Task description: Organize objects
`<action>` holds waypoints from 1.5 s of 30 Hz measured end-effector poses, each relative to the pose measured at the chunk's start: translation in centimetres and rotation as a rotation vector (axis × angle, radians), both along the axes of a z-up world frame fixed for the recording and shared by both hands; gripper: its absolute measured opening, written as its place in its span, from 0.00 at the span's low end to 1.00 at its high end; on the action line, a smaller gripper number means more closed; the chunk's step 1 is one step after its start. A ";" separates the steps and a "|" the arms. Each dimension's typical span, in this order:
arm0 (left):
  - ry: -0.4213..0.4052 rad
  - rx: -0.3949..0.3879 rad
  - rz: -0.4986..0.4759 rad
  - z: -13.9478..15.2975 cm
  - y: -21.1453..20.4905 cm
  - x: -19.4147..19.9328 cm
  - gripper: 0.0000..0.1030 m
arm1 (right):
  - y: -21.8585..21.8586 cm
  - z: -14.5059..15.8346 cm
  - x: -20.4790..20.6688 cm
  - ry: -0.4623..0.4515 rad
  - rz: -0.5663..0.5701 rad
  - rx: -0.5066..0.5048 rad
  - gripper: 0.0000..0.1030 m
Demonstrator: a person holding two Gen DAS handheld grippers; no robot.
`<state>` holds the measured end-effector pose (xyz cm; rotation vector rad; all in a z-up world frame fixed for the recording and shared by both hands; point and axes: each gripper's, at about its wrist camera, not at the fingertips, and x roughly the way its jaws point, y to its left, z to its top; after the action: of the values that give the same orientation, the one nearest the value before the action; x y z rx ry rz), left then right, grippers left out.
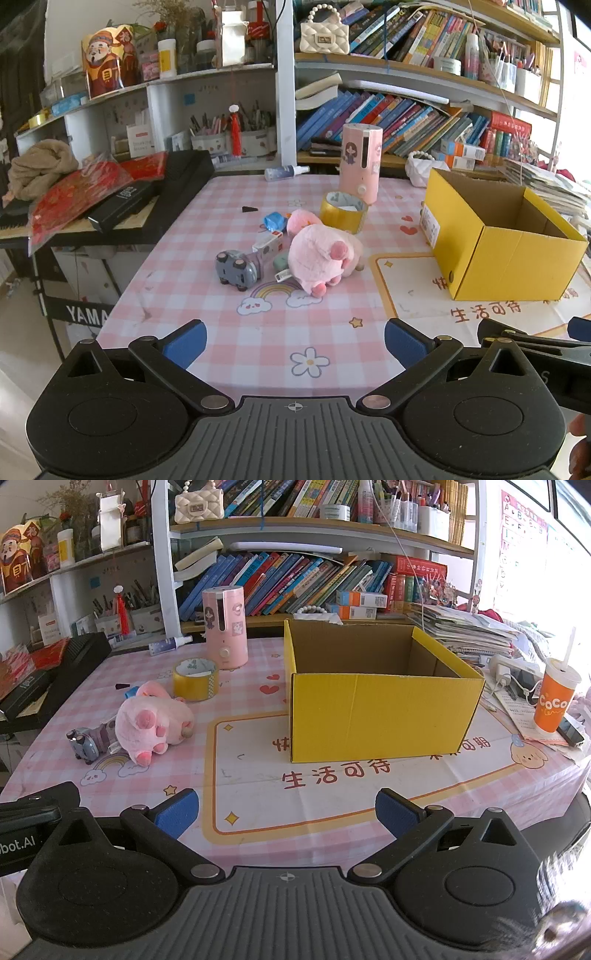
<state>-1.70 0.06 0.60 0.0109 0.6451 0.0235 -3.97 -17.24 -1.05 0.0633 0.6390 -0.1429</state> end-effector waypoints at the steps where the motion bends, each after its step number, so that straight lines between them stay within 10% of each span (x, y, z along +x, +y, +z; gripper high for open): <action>1: 0.000 0.001 0.000 0.0 0.0 0.0 1.00 | 0.0 0.0 0.0 0.000 0.000 -0.001 1.00; 45: -0.005 0.017 -0.002 -0.5 0.2 0.2 1.00 | 0.5 0.0 0.0 -0.002 0.018 -0.004 1.00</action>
<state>-1.48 0.23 0.07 0.0280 0.6398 0.0273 -3.94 -16.72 -1.07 0.0543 0.6366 -0.1270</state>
